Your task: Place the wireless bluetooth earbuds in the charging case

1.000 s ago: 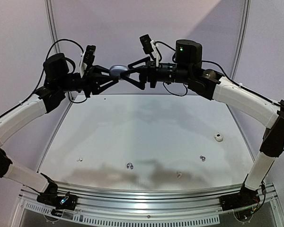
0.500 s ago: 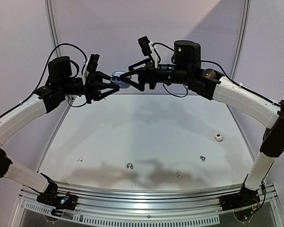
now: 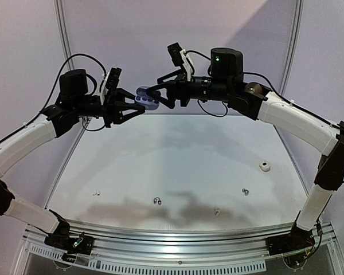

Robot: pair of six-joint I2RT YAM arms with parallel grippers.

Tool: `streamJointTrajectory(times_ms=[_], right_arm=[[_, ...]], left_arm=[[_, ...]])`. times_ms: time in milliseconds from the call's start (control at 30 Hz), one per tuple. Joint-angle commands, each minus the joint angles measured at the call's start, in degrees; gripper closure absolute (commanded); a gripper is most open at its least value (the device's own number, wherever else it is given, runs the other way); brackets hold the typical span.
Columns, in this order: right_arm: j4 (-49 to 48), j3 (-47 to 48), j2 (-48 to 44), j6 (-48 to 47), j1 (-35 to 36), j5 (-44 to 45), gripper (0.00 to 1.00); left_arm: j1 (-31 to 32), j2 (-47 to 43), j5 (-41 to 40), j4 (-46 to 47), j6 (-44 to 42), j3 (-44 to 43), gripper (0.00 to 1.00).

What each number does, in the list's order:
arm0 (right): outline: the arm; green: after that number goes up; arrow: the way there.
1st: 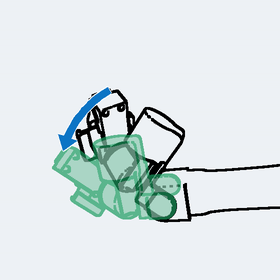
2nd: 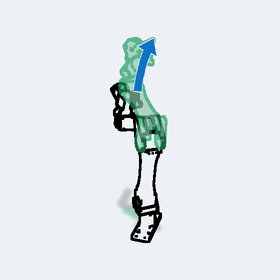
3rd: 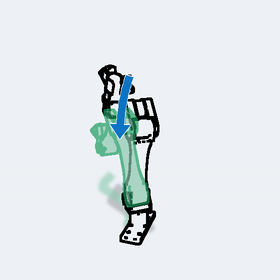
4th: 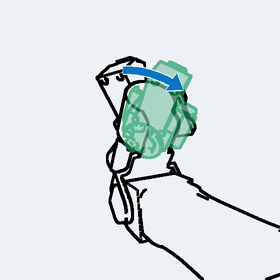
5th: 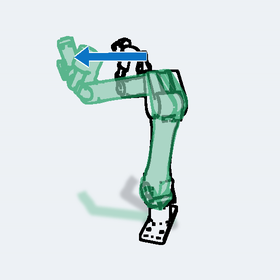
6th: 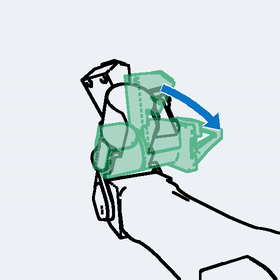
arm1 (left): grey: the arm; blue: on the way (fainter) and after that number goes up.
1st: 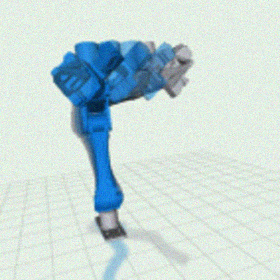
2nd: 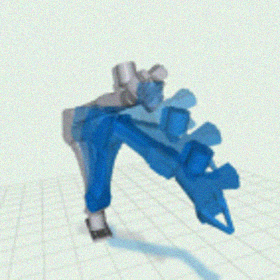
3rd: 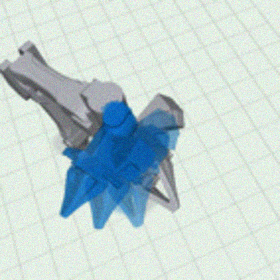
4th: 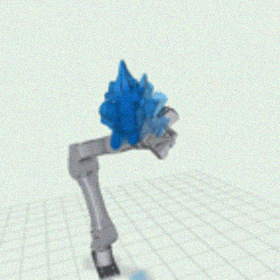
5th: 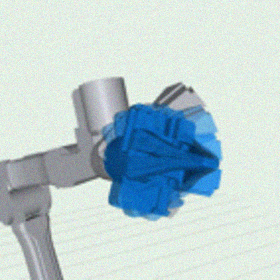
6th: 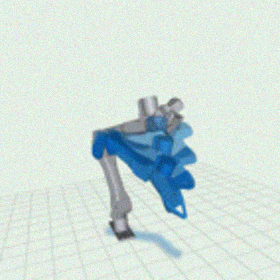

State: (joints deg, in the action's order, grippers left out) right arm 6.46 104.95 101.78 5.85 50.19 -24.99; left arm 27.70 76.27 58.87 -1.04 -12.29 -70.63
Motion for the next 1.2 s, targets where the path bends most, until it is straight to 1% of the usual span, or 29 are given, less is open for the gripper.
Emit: streamJointTrajectory(times_ms=[0, 133, 233, 300, 367, 433, 533, 633, 700, 767, 833, 933, 967, 1033, 1167], right_arm=[[-1.5, 1.4, -0.1, 1.0, -0.1, -2.9, 0.13], [-5.6, 1.3, -2.0, 4.3, -0.9, -5.0, 0.09], [-9.6, 0.1, -4.0, 8.9, -2.8, -6.2, 0.06], [-11.5, -1.9, -6.1, 12.5, -4.6, -5.7, 0.02], [-10.2, -5.1, -8.5, 15.1, -7.2, -2.9, 0.01], [-3.7, -8.6, -11.7, 17.1, -11.4, 2.4, 0.01], [12.7, -12.0, -14.4, 19.2, -17.1, 9.8, 0.01], [27.0, -16.0, -15.1, 19.5, -20.1, 19.3, 0.01], [31.5, -20.9, -16.0, 18.8, -21.0, 22.3, 0.01], [32.3, -26.6, -18.2, 17.9, -21.8, 23.2, 0.01], [32.4, -32.5, -20.6, 18.4, -23.6, 23.2, 0.07], [35.5, -39.2, -23.9, 20.3, -27.5, 24.2, 0.25], [37.2, -40.7, -24.3, 21.7, -28.5, 24.6, 0.30], [40.3, -42.4, -23.7, 23.2, -29.0, 27.1, 0.33], [44.6, -43.3, -17.9, 24.6, -29.0, 26.3, 0.35]], left_arm=[[0.8, -2.0, -1.2, 3.8, 4.1, 3.4, 1.00], [0.6, -2.4, -2.8, 6.5, 6.5, 5.6, 1.00], [0.5, -2.7, -3.1, 7.5, 8.2, 6.9, 1.00], [0.3, -3.3, -3.5, 8.3, 9.3, 8.0, 1.00], [0.0, -3.9, -4.3, 9.5, 10.6, 9.4, 1.00], [-0.1, -4.6, -5.2, 11.0, 11.8, 10.8, 1.00], [-0.2, -5.5, -6.0, 12.2, 12.1, 12.8, 1.00], [-0.2, -6.1, -6.5, 12.1, 12.1, 13.8, 1.00], [-0.2, -6.5, -6.8, 11.8, 12.0, 14.3, 1.00], [-0.2, -6.8, -7.0, 11.8, 11.8, 14.8, 1.00], [-0.1, -7.1, -6.9, 12.1, 11.8, 15.3, 1.00], [-0.1, -7.6, -6.7, 13.4, 12.1, 16.3, 1.00], [-0.1, -7.7, -6.7, 13.8, 12.1, 16.6, 1.00], [-0.1, -7.9, -6.5, 14.3, 12.1, 17.0, 1.00], [-0.1, -8.3, -6.2, 15.8, 12.1, 17.8, 1.00]])
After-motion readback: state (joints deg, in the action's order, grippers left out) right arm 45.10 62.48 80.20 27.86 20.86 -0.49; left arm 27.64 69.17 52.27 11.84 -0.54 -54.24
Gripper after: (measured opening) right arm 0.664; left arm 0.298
